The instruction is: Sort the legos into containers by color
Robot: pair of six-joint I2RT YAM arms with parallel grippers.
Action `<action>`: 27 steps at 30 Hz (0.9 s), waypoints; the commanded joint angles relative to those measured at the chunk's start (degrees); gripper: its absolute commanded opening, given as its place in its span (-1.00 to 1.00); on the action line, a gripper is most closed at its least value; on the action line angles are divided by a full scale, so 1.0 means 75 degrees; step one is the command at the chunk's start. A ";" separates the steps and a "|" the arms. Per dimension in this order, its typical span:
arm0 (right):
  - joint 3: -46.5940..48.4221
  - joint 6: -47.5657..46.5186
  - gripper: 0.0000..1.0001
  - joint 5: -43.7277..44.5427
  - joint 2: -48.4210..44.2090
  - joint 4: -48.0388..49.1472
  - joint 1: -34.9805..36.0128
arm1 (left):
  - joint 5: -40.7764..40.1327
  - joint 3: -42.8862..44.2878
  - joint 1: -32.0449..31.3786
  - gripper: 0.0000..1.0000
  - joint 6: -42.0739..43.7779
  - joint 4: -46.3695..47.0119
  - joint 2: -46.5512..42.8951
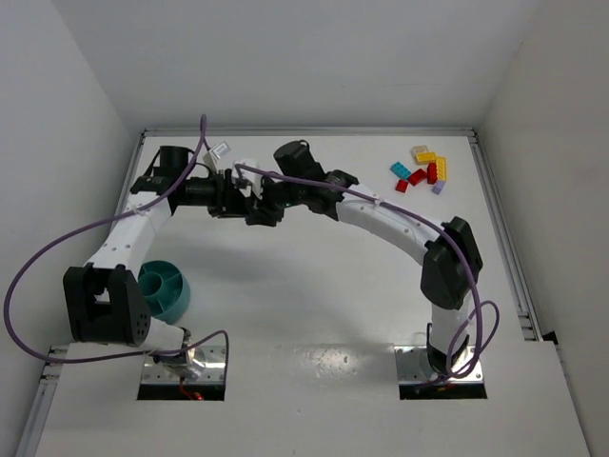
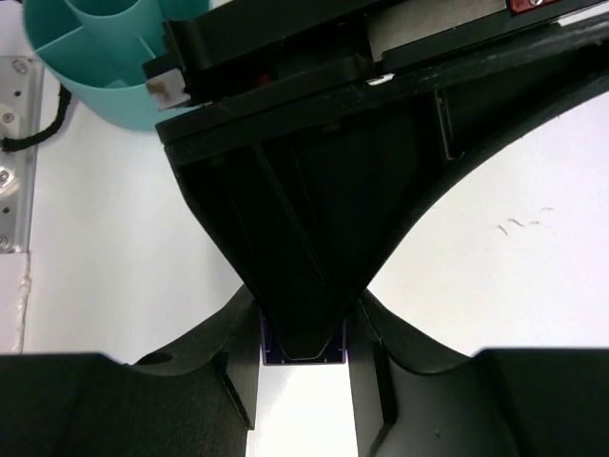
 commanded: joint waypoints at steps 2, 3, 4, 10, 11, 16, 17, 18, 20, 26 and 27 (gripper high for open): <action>0.0305 0.0267 -0.87 0.0913 -0.0053 0.1047 0.0093 | -0.0098 0.0292 -0.0152 -0.38 0.0431 -0.0362 -0.0122; 0.0201 0.0360 -0.87 0.1240 -0.0054 0.1142 0.0093 | -0.0204 0.0223 -0.0152 -0.45 0.0432 -0.0362 -0.0122; 0.0095 0.0454 -0.81 0.1371 -0.0135 0.1236 0.0093 | -0.0286 0.0222 -0.0152 -0.50 0.0525 -0.0431 -0.0215; -0.0631 0.0525 0.46 0.1631 -0.0896 0.1646 0.0093 | -0.0766 0.0525 0.0491 -0.85 0.1286 -0.1063 -0.0287; -0.0806 0.0525 0.65 0.1375 -0.1095 0.1647 0.0093 | -0.0860 0.0666 0.0596 -0.85 0.1520 -0.1297 -0.0170; -0.1932 0.0443 0.84 0.0810 -0.2255 0.1262 -0.0071 | -0.1598 0.1463 0.1766 -0.93 0.2845 -0.2389 -0.0064; -0.2153 0.0374 0.86 0.0891 -0.2524 0.1063 -0.0071 | -0.1843 0.1650 0.1955 -0.95 0.2962 -0.2516 -0.0064; -0.2260 0.0373 0.86 0.0973 -0.2643 0.0875 -0.0071 | -0.2008 0.1733 0.2119 -0.98 0.3114 -0.2657 -0.0145; -0.2576 0.0199 0.86 0.1219 -0.2807 0.0231 -0.0153 | -0.2512 0.2048 0.2437 -1.00 0.3804 -0.3031 -0.0240; -0.3315 -0.0049 0.84 0.1747 -0.3265 -0.0790 -0.0492 | -0.3294 0.2063 0.3104 -1.00 0.5870 -0.4826 -0.0426; -0.3409 -0.0049 0.84 0.1747 -0.3265 -0.0895 -0.0493 | -0.3449 0.1899 0.3221 -1.00 0.5870 -0.4908 -0.0532</action>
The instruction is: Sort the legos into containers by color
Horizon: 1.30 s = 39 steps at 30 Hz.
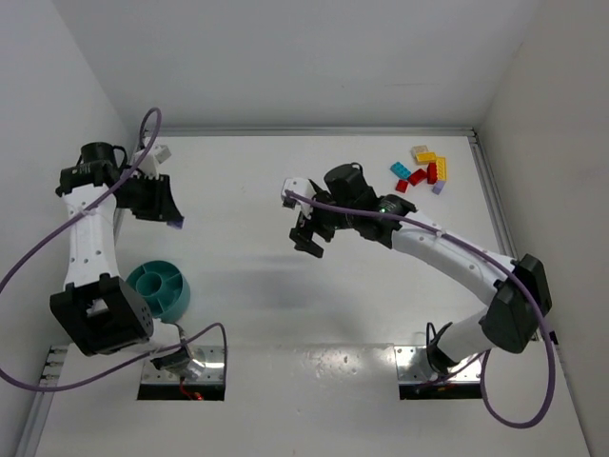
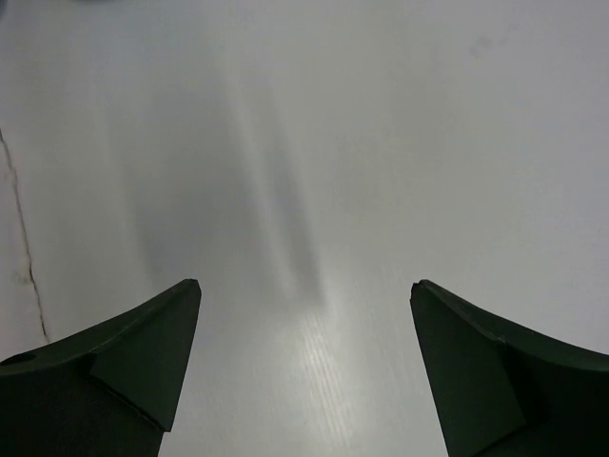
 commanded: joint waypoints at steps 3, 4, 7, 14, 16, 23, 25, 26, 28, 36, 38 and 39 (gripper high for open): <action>-0.0259 -0.0177 0.78 0.0404 0.0005 -0.1040 -0.0458 | -0.1299 -0.0262 0.0791 -1.00 0.1126 -0.1071 -0.0766; -0.0259 -0.0177 0.76 0.0335 0.0005 -0.1238 -0.0459 | -0.1501 -0.0344 0.0896 -1.00 0.1126 -0.1001 -0.0872; -0.0038 -0.0177 0.74 0.0182 0.0298 -0.1521 -0.0775 | -0.2402 -0.0555 0.1155 -1.00 0.1126 -0.0767 -0.1374; 0.0865 -0.0411 0.74 -0.0170 0.1093 -0.2260 -0.1139 | -0.4103 -0.1106 0.1542 -1.00 0.0786 -0.0274 -0.2115; 0.1169 -0.0482 0.74 -0.0321 0.1294 -0.2517 -0.1221 | -0.4104 -0.1398 0.1787 -1.00 0.0855 -0.0204 -0.2302; 0.1721 -0.0634 0.71 -0.0462 0.1822 -0.2940 -0.1362 | -0.3952 -0.2008 0.2572 -1.00 0.1546 0.0113 -0.2129; 0.1791 -0.0634 0.71 -0.0463 0.1904 -0.3022 -0.1362 | -0.3626 -0.2009 0.2841 -1.00 0.1863 0.0032 -0.1940; 0.1873 -0.0634 0.69 -0.0463 0.1904 -0.3022 -0.1431 | -0.3542 -0.2009 0.2843 -1.00 0.1968 0.0031 -0.1754; 0.1873 -0.0634 0.69 -0.0463 0.1986 -0.3092 -0.1432 | -0.3471 -0.2009 0.2948 -0.99 0.2238 -0.0051 -0.1612; 0.2026 -0.0634 0.69 -0.0533 0.2138 -0.3092 -0.1432 | -0.3003 -0.2418 0.2948 -0.79 0.2907 -0.0274 -0.1518; 0.2026 -0.0634 0.69 -0.0533 0.2138 -0.3092 -0.1432 | -0.3003 -0.2419 0.2948 -0.79 0.2977 -0.0192 -0.1425; 0.2026 -0.0634 0.69 -0.0533 0.2208 -0.3092 -0.1432 | -0.3003 -0.2419 0.2948 -0.79 0.2977 -0.0192 -0.1424</action>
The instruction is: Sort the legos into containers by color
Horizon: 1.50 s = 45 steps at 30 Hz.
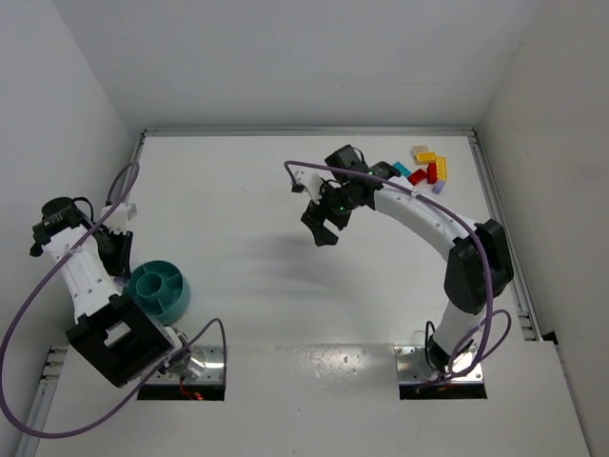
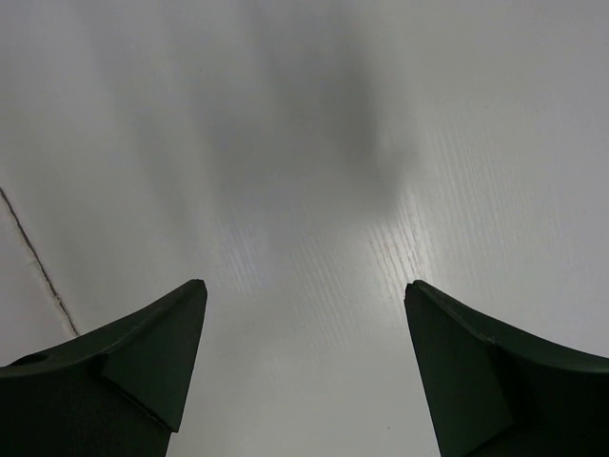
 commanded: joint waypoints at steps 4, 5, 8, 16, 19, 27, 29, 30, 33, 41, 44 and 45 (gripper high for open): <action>0.0412 -0.0060 0.69 -0.0172 0.0072 0.0041 -0.0027 | 0.0241 -0.0181 0.0077 -0.69 0.0331 0.0047 0.0177; 0.0412 -0.0060 0.69 -0.0172 0.0072 0.0041 -0.0027 | 0.0241 -0.0182 0.0077 -0.63 0.0401 0.0047 0.0177; 0.0412 -0.0060 0.69 -0.0172 0.0072 0.0041 -0.0098 | 0.0311 -0.0252 0.0077 -0.48 0.0471 0.0047 0.0247; 0.0481 0.0349 0.69 -0.0019 0.0072 0.0041 -0.0377 | 0.0382 -0.0322 0.0077 0.47 0.0472 0.0199 0.0388; 0.0412 0.0491 0.69 -0.0019 0.0154 0.0123 -0.0682 | 0.0603 -0.0089 0.0077 0.99 0.0308 0.0270 0.0388; 0.0644 0.0854 0.59 0.0543 0.0061 0.0007 -0.2146 | 0.1939 0.2194 0.0077 1.00 -0.0405 0.0012 0.0750; 0.0960 0.0772 0.70 0.0613 0.0236 -0.0182 -0.2789 | 0.2080 0.2861 0.0077 1.00 -0.1470 0.0421 0.0914; 0.1044 0.0772 0.79 0.0706 0.0353 -0.0182 -0.3013 | 0.2197 0.3016 0.0077 1.00 -0.1752 0.0561 0.1089; 0.1476 0.0772 0.85 0.0917 0.0715 -0.0182 -0.3797 | 0.2489 0.3403 0.0077 1.00 -0.2504 0.0879 0.1418; 0.2684 0.1157 0.52 0.1925 0.2110 -0.0520 -0.5451 | 0.2514 0.3697 -0.0309 1.00 -0.2491 0.0855 0.1923; 0.2651 0.1744 0.48 0.1926 0.2428 -0.0453 -0.5991 | 0.2257 0.3615 -0.0309 1.00 -0.2960 0.1438 0.1748; 0.2488 0.1907 0.48 0.1926 0.2428 -0.0358 -0.6073 | 0.2164 0.3499 -0.0309 1.00 -0.3368 0.1616 0.1678</action>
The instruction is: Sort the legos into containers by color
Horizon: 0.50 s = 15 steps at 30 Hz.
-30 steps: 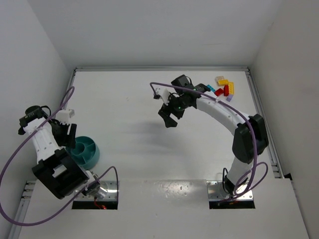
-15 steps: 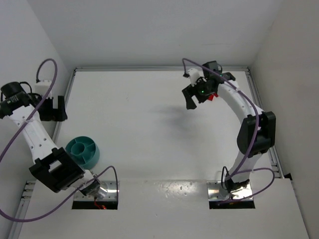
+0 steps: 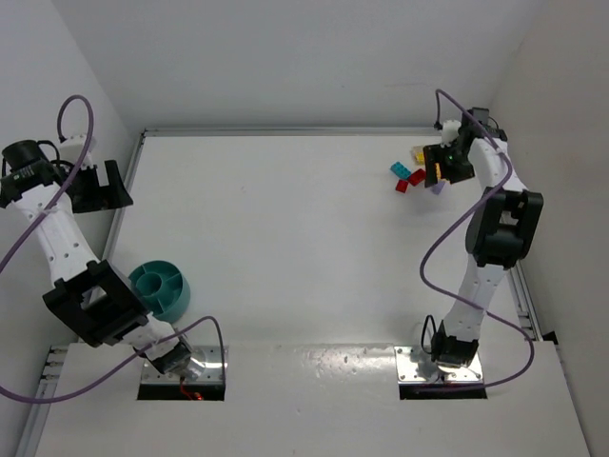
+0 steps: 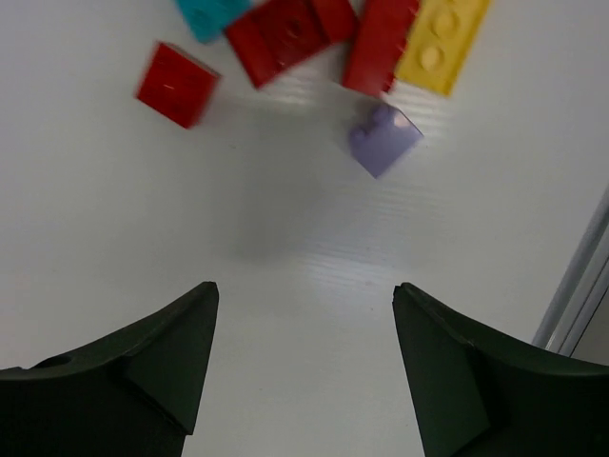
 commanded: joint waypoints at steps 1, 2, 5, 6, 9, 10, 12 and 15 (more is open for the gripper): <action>-0.0316 0.0719 0.48 0.0276 0.0059 0.0015 -0.0368 | -0.0040 -0.0100 -0.0018 1.00 -0.0912 0.0859 -0.0476; -0.0458 0.0813 0.48 0.0195 0.0059 0.0097 -0.0369 | -0.0040 -0.0102 -0.0018 1.00 -0.1064 0.1034 -0.0477; -0.0764 0.1235 0.51 0.0287 0.0059 0.0215 -0.0439 | -0.0040 -0.0278 -0.0018 1.00 -0.1240 0.1212 -0.0559; -0.0764 0.1236 0.51 0.0288 0.0198 0.0285 -0.0439 | -0.0040 -0.0278 -0.0018 1.00 -0.1334 0.1305 -0.0559; -0.0531 0.1423 0.51 0.0486 0.0620 0.0285 -0.0533 | -0.0111 -0.0278 -0.0088 1.00 -0.1439 0.1306 -0.0559; -0.0391 0.1516 0.51 0.0487 0.0714 0.0285 -0.0533 | -0.0111 -0.0278 -0.0088 1.00 -0.1440 0.1306 -0.0490; -0.0319 0.1727 0.49 0.0487 0.0960 0.0285 -0.0603 | -0.0181 -0.0278 -0.0088 1.00 -0.1522 0.1306 -0.0489; -0.0237 0.2277 0.43 0.0720 0.1078 0.0460 -0.0603 | -0.0251 -0.0278 -0.0088 1.00 -0.1593 0.1306 -0.0489</action>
